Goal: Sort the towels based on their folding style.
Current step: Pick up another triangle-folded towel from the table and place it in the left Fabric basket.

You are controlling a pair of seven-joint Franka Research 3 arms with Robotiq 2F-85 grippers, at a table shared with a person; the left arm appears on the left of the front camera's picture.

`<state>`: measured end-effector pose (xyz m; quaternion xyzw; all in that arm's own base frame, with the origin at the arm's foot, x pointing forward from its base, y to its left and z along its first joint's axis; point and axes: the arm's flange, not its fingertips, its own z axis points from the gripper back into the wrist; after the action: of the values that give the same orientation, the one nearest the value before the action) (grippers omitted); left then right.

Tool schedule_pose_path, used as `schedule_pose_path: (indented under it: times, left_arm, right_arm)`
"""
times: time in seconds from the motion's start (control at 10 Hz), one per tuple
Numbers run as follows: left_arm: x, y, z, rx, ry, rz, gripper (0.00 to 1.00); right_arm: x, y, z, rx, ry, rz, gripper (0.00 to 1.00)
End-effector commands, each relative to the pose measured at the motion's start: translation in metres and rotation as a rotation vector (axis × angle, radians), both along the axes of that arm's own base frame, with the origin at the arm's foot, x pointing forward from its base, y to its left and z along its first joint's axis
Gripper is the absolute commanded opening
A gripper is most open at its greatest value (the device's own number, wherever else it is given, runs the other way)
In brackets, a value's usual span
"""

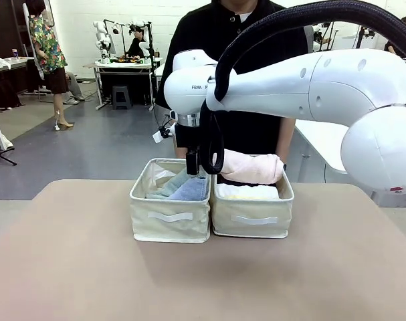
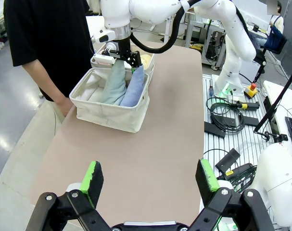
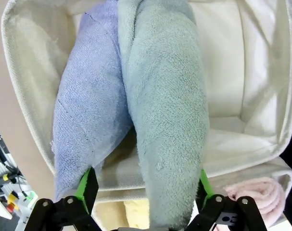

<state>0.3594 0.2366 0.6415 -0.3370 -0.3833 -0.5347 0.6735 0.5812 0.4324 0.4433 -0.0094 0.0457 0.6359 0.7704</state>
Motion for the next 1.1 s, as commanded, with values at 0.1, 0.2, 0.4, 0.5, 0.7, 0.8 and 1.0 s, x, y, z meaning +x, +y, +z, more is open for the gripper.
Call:
schedule_pose_path:
  times: [0.1,0.2,0.4,0.5,0.7,0.8,1.0]
  left_arm:
    - [-0.002,0.001,0.001,-0.010,-0.017,-0.006,1.00]
    - [-0.002,0.001,0.001,-0.010,-0.017,-0.006,1.00]
    - [-0.002,0.001,0.001,-0.010,-0.017,-0.006,1.00]
    - [-0.002,0.001,0.001,-0.010,-0.017,-0.006,1.00]
    - [-0.002,0.001,0.001,-0.010,-0.017,-0.006,1.00]
    - [-0.002,0.001,0.001,-0.010,-0.017,-0.006,1.00]
    - [-0.002,0.001,0.001,-0.010,-0.017,-0.006,1.00]
  right_arm:
    - [-0.009,0.013,0.026,0.012,-0.018,-0.012,1.00]
    - [-0.019,0.014,0.036,0.021,-0.031,-0.011,1.00]
    - [-0.077,0.012,0.117,0.119,-0.072,-0.029,1.00]
    - [-0.098,0.004,0.150,0.146,-0.138,-0.059,1.00]
    - [-0.146,-0.032,0.211,0.185,-0.195,-0.205,1.00]
    - [-0.168,-0.052,0.223,0.185,-0.192,-0.267,1.00]
    - [-0.221,-0.101,0.233,0.200,-0.227,-0.351,1.00]
